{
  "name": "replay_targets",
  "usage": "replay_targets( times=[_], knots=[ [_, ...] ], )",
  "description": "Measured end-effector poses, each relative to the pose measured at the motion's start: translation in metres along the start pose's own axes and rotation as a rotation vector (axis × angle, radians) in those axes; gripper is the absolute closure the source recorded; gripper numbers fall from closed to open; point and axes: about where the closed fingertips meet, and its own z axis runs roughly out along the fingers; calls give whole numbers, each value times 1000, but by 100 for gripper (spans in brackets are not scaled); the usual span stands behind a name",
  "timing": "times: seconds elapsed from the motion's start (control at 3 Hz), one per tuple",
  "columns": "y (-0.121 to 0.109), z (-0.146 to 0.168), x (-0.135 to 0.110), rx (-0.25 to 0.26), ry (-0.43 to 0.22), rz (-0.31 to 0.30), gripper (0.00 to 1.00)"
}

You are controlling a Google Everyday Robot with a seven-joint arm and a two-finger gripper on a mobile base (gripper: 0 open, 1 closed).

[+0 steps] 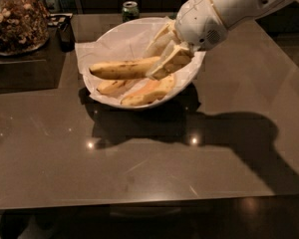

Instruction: Pick banana from white bowl

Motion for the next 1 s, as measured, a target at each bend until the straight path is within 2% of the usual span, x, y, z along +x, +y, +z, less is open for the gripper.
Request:
replay_targets(
  times=[0.33, 0.67, 1.0],
  knots=[
    [26, -25, -19, 41, -25, -39, 100],
    [58, -46, -34, 109, -80, -83, 100],
    [63, -56, -28, 129, -78, -79, 100]
  ],
)
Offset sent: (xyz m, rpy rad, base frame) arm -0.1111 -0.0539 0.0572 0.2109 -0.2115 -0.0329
